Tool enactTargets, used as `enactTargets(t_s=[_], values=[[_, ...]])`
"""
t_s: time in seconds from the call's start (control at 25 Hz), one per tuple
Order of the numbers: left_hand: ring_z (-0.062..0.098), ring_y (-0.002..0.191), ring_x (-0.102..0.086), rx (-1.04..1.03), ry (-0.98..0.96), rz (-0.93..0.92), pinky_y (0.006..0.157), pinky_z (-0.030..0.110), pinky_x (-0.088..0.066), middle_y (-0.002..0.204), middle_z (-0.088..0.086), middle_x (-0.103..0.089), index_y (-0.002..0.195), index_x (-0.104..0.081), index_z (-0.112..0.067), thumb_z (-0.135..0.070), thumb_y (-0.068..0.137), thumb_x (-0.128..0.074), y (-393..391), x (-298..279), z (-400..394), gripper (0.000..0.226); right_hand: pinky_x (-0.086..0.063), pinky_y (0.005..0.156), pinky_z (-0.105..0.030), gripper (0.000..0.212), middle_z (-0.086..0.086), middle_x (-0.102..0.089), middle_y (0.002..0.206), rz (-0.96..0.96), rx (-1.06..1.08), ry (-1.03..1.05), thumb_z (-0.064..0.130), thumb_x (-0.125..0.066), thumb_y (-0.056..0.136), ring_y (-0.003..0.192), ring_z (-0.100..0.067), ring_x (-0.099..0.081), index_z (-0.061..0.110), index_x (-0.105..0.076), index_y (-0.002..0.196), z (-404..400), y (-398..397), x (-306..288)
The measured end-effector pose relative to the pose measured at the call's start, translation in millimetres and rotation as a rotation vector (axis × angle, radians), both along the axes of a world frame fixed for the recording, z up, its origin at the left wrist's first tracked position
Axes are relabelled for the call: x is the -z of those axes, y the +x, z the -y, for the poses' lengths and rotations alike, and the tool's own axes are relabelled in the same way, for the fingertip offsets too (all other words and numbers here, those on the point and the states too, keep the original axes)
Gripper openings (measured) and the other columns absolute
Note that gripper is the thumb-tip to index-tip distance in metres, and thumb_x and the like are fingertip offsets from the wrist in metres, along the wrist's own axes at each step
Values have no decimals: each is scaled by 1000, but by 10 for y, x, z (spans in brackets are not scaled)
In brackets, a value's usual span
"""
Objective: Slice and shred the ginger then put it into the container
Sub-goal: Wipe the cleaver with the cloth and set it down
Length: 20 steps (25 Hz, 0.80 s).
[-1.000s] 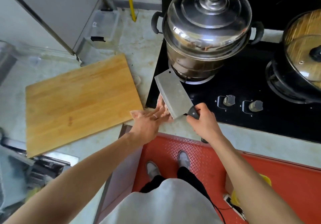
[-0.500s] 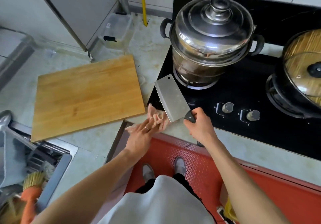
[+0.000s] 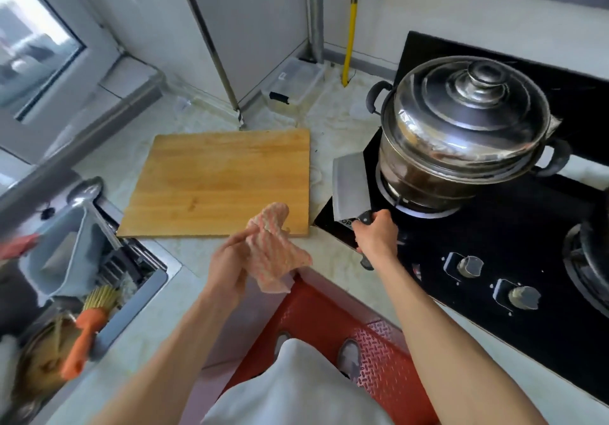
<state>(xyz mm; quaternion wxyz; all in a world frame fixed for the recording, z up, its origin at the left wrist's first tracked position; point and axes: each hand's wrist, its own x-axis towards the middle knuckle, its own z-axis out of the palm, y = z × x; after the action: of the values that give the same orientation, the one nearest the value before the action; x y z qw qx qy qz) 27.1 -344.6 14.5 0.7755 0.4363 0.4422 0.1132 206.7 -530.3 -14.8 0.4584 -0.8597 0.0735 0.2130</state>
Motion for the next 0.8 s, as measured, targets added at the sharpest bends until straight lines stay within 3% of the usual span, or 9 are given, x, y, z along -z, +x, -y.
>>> enactTargets(t_s=[0.12,0.2,0.28,0.32,0.44,0.52,0.56,0.64,0.8], values=[[38,123,-58,77,-206,140,107,53,-42,130,26,-61,133,-56,1,-16,88,-50,33,-163,-7,48,-55,75,-39,33,-17,-64,113,14,-108,-166,23,-69,90,99,-36,-66,2,-56,111,10,28,8],[33,111,-66,58,-114,94,92,48,-53,123,21,-66,125,-60,-5,-12,92,-51,54,-225,-1,35,-53,78,-40,35,-18,-62,118,46,-227,-321,26,-67,91,106,-37,-63,2,-56,115,50,10,-40],[25,88,-70,-23,100,-42,73,37,-57,104,13,-71,104,-65,-12,-1,95,-50,66,-315,53,22,-50,82,-41,39,-18,-57,124,191,-365,-483,29,-63,93,112,-36,-58,2,-55,120,60,-7,-132],[23,84,-68,-32,175,-83,71,35,-55,100,11,-70,97,-66,-15,2,95,-50,78,-370,93,23,-49,83,-40,42,-17,-55,127,266,-433,-456,32,-62,94,113,-34,-56,4,-54,125,45,-20,-196],[26,86,-62,4,227,-86,80,41,-49,98,12,-68,84,-72,-22,0,94,-56,130,-418,190,29,-44,97,-31,73,-3,-39,150,266,-812,-12,44,-67,92,126,-16,-50,20,-35,153,-75,-143,-455],[27,87,-63,71,201,-75,82,42,-49,97,15,-69,91,-75,-19,-4,94,-58,182,-451,244,23,-37,105,-26,100,8,-20,160,295,-1093,134,49,-74,85,137,-4,-35,31,-12,160,-191,-275,-561],[29,85,-63,121,168,-50,81,41,-50,97,18,-69,97,-74,-15,-5,96,-57,201,-474,279,20,-40,104,-27,105,8,-20,161,368,-1159,170,47,-77,82,137,-5,-36,31,-10,161,-247,-321,-537],[32,88,-64,206,113,29,83,40,-51,99,21,-68,103,-73,-8,-7,98,-53,213,-499,325,21,-49,94,-30,92,1,-38,151,464,-1161,199,38,-79,83,125,-14,-52,27,-27,158,-342,-333,-468],[23,112,-66,177,195,-26,100,37,-47,113,7,-73,106,-73,-13,-10,99,-54,233,-445,101,20,-44,80,-26,51,-7,-58,120,437,-1018,92,17,-71,89,105,-26,-62,18,-58,138,-513,-78,-359]])
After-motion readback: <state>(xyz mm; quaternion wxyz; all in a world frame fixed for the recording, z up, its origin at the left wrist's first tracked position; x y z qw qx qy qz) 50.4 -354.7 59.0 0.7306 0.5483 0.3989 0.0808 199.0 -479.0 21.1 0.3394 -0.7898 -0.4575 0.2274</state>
